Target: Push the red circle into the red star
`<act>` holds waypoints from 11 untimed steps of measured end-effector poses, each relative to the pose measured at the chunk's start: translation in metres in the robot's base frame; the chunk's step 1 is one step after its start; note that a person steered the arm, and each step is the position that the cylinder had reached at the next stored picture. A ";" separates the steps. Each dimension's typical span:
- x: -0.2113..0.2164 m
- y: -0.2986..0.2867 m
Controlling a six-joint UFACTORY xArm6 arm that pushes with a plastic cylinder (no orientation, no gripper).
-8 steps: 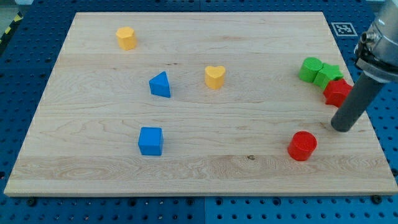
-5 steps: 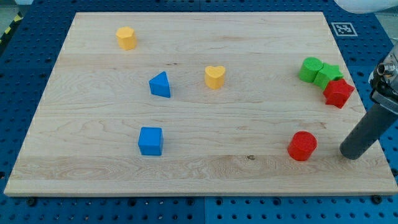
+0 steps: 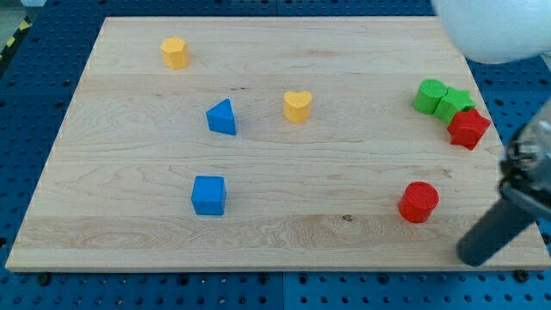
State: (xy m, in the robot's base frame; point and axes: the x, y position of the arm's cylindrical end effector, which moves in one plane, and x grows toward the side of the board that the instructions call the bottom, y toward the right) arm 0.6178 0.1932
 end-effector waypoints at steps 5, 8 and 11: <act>-0.056 -0.032; -0.091 -0.034; -0.068 -0.010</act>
State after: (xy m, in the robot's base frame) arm 0.5494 0.1835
